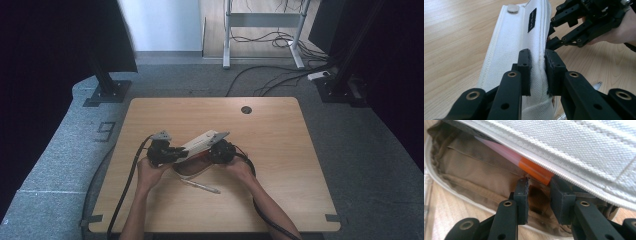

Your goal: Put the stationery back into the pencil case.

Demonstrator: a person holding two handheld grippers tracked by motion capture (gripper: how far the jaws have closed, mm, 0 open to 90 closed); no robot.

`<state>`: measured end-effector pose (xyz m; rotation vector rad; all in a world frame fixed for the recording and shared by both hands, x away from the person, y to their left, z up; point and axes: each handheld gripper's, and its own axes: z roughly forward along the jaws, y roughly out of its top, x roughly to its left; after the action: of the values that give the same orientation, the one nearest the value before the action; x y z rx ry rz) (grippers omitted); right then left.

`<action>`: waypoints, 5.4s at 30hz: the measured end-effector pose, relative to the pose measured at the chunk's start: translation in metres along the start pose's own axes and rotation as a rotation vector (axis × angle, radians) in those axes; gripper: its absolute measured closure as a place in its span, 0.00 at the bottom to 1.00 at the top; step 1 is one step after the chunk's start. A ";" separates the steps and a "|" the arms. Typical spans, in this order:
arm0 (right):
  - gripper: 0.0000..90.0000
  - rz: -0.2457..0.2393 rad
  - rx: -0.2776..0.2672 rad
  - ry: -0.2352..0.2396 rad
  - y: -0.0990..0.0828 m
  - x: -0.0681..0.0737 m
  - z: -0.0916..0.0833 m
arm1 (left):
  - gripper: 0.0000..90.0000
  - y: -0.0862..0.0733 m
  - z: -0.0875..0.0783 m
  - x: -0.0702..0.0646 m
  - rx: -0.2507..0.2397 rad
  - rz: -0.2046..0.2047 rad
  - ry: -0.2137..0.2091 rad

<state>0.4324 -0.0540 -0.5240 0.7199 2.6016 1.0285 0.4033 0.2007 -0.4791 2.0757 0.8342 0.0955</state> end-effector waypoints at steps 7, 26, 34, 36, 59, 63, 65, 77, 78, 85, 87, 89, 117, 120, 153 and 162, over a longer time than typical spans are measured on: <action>0.59 -0.020 -0.006 0.021 0.000 0.006 -0.014 | 0.84 0.000 0.000 0.001 -0.001 -0.004 -0.001; 0.36 0.007 -0.036 0.129 -0.016 0.021 -0.047 | 0.84 -0.001 0.000 0.001 -0.004 0.000 0.002; 0.36 0.023 -0.050 0.163 -0.026 0.031 -0.055 | 0.84 -0.001 0.001 0.000 -0.004 0.000 0.002; 0.36 0.024 -0.055 0.177 -0.028 0.034 -0.056 | 0.84 -0.001 0.001 0.000 -0.005 -0.001 0.002; 0.69 -0.142 0.019 0.230 -0.044 0.077 -0.032 | 0.84 -0.001 0.001 -0.001 -0.003 0.003 0.008; 0.75 -0.150 0.022 0.229 -0.046 0.078 -0.030 | 0.84 -0.001 0.001 -0.001 -0.003 0.003 0.007; 0.80 -0.151 0.022 0.237 -0.045 0.079 -0.030 | 0.84 -0.001 0.001 -0.001 -0.004 0.003 0.008; 0.87 -0.111 0.025 0.259 -0.045 0.079 -0.033 | 0.84 -0.001 0.001 -0.001 -0.009 0.007 0.010; 0.87 -0.108 0.021 0.259 -0.045 0.079 -0.034 | 0.84 -0.001 0.001 -0.001 -0.009 0.007 0.010; 0.88 -0.104 -0.011 0.264 -0.041 0.076 -0.049 | 0.84 -0.001 0.001 -0.001 -0.010 0.007 0.010; 0.88 -0.104 -0.023 0.260 -0.040 0.075 -0.054 | 0.84 -0.001 0.001 -0.001 -0.009 0.007 0.010; 0.88 -0.103 -0.031 0.257 -0.039 0.073 -0.059 | 0.84 -0.001 0.001 -0.001 -0.010 0.006 0.009; 0.88 -0.060 -0.028 0.142 -0.009 0.027 -0.032 | 0.85 0.000 -0.001 -0.001 -0.028 -0.005 0.001; 0.88 -0.067 -0.025 0.134 -0.005 0.026 -0.026 | 0.84 0.000 -0.001 -0.001 -0.028 -0.005 -0.003; 0.65 -0.039 -0.010 0.024 -0.011 0.005 -0.009 | 0.84 -0.001 -0.001 0.001 -0.020 -0.011 -0.020; 0.63 -0.003 0.005 -0.011 -0.026 -0.007 -0.021 | 0.84 -0.001 0.000 0.001 -0.016 -0.012 -0.022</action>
<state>0.4209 -0.0860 -0.5268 0.7206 2.5964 1.0149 0.4031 0.2017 -0.4801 2.0536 0.8295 0.0724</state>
